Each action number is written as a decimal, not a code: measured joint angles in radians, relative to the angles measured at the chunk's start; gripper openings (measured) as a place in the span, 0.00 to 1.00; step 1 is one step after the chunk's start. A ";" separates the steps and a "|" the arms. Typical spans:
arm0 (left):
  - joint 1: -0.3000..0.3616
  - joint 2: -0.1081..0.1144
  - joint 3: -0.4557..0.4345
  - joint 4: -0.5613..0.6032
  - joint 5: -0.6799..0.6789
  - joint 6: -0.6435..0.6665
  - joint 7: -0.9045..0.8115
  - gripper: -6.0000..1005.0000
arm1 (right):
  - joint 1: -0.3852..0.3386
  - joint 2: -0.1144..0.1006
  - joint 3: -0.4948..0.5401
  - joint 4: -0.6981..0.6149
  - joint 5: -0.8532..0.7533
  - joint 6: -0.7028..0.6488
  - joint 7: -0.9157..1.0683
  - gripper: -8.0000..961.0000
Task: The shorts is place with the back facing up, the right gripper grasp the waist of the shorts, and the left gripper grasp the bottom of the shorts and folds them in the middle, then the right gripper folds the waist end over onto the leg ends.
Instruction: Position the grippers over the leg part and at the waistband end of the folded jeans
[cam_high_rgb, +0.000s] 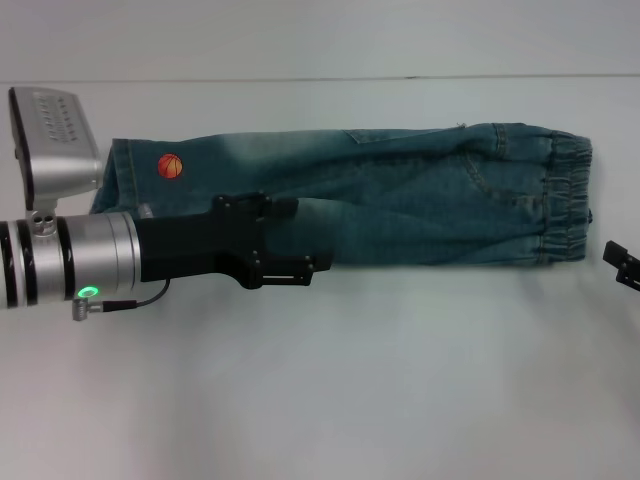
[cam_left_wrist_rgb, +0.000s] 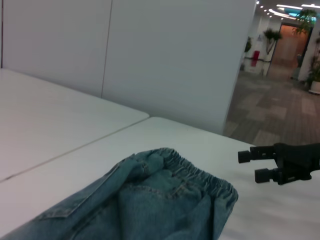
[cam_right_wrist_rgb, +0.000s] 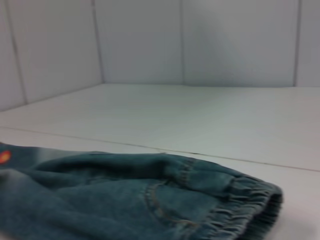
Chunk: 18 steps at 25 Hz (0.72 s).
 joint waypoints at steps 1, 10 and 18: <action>0.001 0.000 -0.001 0.002 0.003 0.000 -0.003 0.90 | 0.004 0.001 0.008 0.007 0.000 0.009 -0.005 0.95; 0.000 -0.004 -0.002 0.006 0.011 -0.025 -0.032 0.90 | 0.065 -0.001 0.002 0.061 -0.021 0.081 -0.020 0.95; -0.004 -0.006 -0.002 0.018 0.014 -0.048 -0.055 0.90 | 0.096 -0.001 -0.007 0.079 -0.064 0.102 -0.003 0.95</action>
